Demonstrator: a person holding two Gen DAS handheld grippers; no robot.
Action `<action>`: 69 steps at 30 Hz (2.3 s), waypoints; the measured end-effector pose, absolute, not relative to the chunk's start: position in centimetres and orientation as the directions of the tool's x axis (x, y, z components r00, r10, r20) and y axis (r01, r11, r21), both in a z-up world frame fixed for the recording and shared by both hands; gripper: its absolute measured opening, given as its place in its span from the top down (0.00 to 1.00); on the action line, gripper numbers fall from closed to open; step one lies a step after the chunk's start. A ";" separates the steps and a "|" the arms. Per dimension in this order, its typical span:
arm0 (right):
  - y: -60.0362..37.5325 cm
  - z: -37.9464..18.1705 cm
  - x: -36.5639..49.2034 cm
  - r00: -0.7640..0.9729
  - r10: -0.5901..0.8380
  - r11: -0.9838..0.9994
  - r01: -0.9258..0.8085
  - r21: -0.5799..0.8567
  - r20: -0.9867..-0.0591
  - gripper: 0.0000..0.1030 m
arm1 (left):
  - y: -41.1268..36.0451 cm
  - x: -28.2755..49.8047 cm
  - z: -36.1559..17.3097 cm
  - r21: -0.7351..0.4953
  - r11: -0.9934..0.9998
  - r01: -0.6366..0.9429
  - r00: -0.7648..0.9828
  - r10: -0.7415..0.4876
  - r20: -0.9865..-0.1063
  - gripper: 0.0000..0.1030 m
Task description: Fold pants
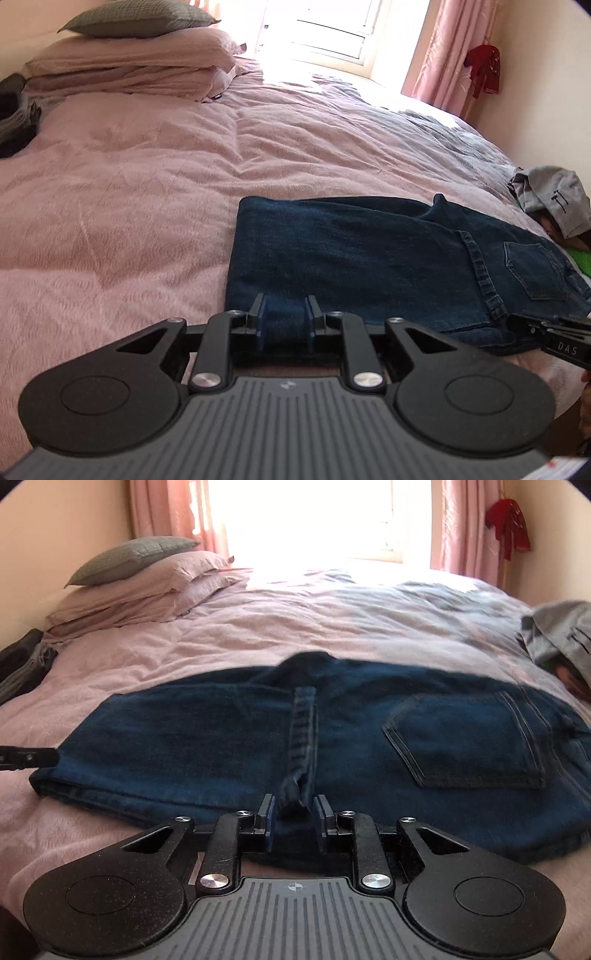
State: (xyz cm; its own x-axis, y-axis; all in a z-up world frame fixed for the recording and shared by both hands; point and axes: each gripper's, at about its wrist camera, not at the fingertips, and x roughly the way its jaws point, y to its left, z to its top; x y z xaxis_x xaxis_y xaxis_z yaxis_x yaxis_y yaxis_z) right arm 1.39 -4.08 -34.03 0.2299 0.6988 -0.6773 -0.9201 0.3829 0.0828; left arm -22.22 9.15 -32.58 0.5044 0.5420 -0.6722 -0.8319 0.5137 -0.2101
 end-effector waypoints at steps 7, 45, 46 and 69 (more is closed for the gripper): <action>-5.9 -33.4 0.8 0.234 0.706 0.382 -0.921 0.080 -0.669 0.82 | 7.3 -23.1 -32.9 -0.172 0.494 -0.852 0.468 0.573 -0.673 0.85; -12.4 -33.3 6.6 0.357 0.624 0.612 -0.776 0.151 -0.695 0.81 | 9.0 -25.3 -39.4 -0.806 -0.074 -0.587 0.634 0.576 -0.515 0.59; -12.5 -33.2 6.8 0.362 0.623 0.616 -0.774 0.149 -0.694 0.81 | 9.0 -25.4 -39.2 -0.812 -0.084 -0.577 0.629 0.588 -0.508 0.62; -18.9 -30.9 15.2 0.510 0.598 0.732 -0.662 0.162 -0.618 0.81 | 4.8 -14.4 -27.0 -0.252 0.540 -0.803 0.596 0.728 -0.339 0.90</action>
